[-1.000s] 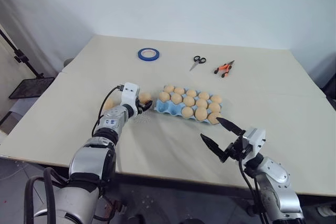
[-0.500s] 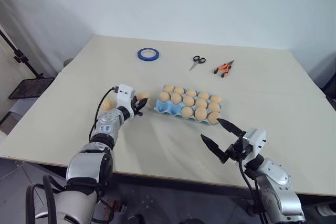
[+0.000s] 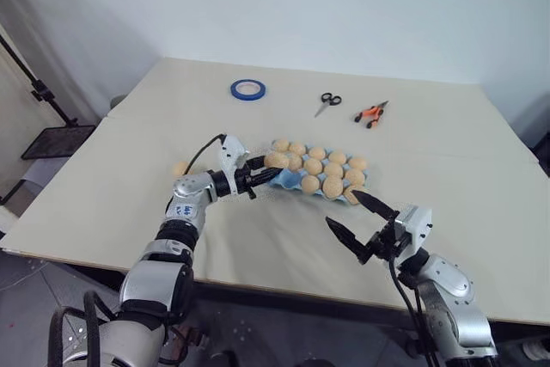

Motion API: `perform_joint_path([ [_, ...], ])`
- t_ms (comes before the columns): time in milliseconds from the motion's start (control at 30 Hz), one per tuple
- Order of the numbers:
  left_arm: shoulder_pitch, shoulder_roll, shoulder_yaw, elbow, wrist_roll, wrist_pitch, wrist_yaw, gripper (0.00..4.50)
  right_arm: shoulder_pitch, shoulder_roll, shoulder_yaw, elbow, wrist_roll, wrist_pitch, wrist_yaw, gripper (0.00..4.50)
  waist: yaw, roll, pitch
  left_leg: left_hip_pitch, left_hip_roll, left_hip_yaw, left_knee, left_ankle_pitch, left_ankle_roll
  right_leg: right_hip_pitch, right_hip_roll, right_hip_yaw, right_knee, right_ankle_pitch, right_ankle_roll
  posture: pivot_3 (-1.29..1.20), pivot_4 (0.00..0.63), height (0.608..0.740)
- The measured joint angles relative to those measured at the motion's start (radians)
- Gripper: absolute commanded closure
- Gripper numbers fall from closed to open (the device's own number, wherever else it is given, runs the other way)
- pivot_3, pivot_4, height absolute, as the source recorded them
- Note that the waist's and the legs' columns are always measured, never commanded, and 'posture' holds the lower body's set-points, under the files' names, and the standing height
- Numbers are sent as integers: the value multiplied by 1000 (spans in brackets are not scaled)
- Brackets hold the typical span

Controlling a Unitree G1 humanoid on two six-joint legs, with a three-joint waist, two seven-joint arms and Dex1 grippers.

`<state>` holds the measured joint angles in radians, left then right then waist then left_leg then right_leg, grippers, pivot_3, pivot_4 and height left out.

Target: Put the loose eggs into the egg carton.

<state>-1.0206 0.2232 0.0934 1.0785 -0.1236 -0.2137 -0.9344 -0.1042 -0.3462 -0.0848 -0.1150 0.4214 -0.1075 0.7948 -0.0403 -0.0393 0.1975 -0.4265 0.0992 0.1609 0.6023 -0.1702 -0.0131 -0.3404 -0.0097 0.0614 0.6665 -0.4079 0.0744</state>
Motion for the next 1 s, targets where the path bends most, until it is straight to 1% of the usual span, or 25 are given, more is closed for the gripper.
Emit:
perform_joint_path([
  [67, -16, -6, -22, 31, 24, 9, 31, 3018, 1, 0, 0, -1, 0, 0, -3, 0, 0, 0, 0, 0, 0, 0, 0, 0, 0, 0, 0, 0, 0, 0, 0, 0, 150, 740],
  [133, -28, -13, -33, 54, 39, 10, 60, 2342, 5, 0, 0, -7, 0, 0, -8, 0, -1, 0, 0, 0, 1, 0, 1, 0, 0, 0, 0, 0, 1, 0, 0, 0, 150, 740],
  [200, -38, -17, -33, 75, 42, 12, 72, 1777, 7, 0, 0, -14, 0, 0, -13, 0, -2, 0, 0, 0, 1, 0, 1, 0, 0, 0, -1, 0, 1, 0, 0, 0, 150, 740],
  [367, -43, -40, -34, 80, 43, 11, 68, 172, 11, 1, 0, -22, -2, -1, -23, 0, -3, 0, 0, 0, 1, 0, 2, 0, 0, 0, -1, 0, 2, 0, 0, 0, 150, 740],
  [400, -45, -42, -35, 79, 45, 8, 66, 36, 12, 1, 0, -23, -2, -1, -24, 0, -3, 0, 0, 0, 1, 0, 2, 0, 0, 0, -1, 0, 2, 0, 0, 0, 150, 740],
  [533, -43, -17, -35, 66, 45, -8, 41, 36, 16, 2, 0, -30, -2, -1, -25, 0, -11, 0, 0, 0, 1, 0, 2, 0, 0, 0, 0, 0, 2, 0, 0, 0, 150, 740],
  [667, 48, 104, -11, -62, 22, -30, -11, 36, 32, 2, 0, -33, -1, -1, -21, 0, -25, 0, 0, 1, 3, 0, 0, 0, -2, -1, 1, 0, 4, -1, -1, 0, 150, 740],
  [733, 114, 155, 17, -125, -3, -29, -30, 36, 32, 0, 1, -33, 0, -1, -12, 0, -23, 0, 0, 1, 3, 0, 0, 0, -2, -1, 1, 0, 5, -1, -2, 0, 150, 740],
  [867, 291, 251, 82, -292, -70, -23, -61, 36, 20, -11, 3, -29, 7, -1, 29, 0, -20, 0, 0, 1, 3, 0, 1, 0, -2, -1, 0, -1, 6, -1, -2, 0, 150, 740],
  [933, 407, 286, 132, -426, -109, -2, -35, 36, 7, -27, 0, -16, 12, -1, 52, 0, -19, 0, 0, 1, 3, -1, 2, -1, -1, 1, -1, -1, 6, -1, -2, 0, 150, 740],
  [1000, 494, 300, 169, -530, -130, 24, 6, 36, -4, -35, -2, 2, 18, -1, 70, 0, -15, 0, 0, 1, 3, -2, 2, 0, 0, 2, -2, -1, 6, -1, -2, 0, 150, 740],
])
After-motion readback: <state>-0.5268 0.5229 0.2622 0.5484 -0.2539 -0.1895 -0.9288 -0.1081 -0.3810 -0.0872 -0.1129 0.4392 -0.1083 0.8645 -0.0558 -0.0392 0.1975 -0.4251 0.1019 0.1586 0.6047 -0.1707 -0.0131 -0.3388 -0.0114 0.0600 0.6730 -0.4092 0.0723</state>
